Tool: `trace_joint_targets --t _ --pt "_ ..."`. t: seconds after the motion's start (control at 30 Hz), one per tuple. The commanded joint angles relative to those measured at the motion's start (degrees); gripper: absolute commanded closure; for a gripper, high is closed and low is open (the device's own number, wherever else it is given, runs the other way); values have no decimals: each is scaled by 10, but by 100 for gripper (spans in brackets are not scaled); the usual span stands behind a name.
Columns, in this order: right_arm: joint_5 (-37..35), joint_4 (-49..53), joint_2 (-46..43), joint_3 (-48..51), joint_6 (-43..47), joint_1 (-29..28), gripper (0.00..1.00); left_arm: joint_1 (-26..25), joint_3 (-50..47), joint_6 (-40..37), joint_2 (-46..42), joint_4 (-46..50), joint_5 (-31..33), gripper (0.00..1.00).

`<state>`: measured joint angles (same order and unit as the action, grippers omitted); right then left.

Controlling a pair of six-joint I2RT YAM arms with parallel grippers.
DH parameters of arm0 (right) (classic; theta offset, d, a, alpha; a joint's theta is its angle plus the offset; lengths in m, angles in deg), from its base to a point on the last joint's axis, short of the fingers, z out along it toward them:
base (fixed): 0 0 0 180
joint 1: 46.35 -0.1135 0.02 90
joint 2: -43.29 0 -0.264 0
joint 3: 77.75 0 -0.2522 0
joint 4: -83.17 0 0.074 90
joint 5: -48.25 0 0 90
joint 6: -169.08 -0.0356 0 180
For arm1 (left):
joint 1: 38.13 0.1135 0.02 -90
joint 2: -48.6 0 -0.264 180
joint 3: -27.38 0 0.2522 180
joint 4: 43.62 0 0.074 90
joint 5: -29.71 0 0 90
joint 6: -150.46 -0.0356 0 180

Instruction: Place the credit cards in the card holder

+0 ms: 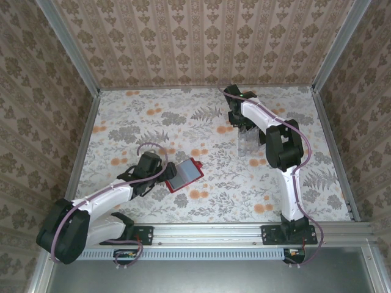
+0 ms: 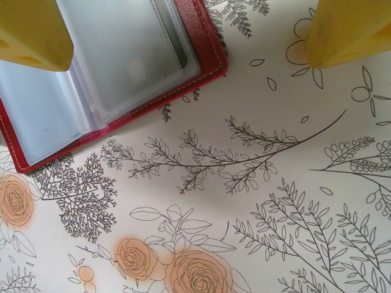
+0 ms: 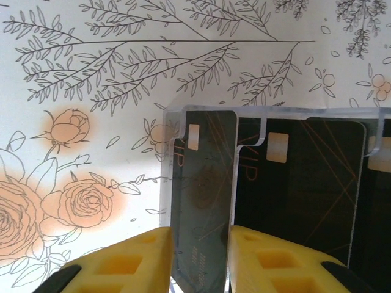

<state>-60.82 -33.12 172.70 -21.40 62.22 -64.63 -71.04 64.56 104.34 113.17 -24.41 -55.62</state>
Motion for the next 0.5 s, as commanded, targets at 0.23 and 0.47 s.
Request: trace_joint_targets --t 0.23,0.47 --pt "15 17 3 -19 -9 0 71 5 -6 -10 1 -9 -3 0" --pt "46 9 -5 -11 -23 12 76 5 -4 -10 3 -9 -4 0"
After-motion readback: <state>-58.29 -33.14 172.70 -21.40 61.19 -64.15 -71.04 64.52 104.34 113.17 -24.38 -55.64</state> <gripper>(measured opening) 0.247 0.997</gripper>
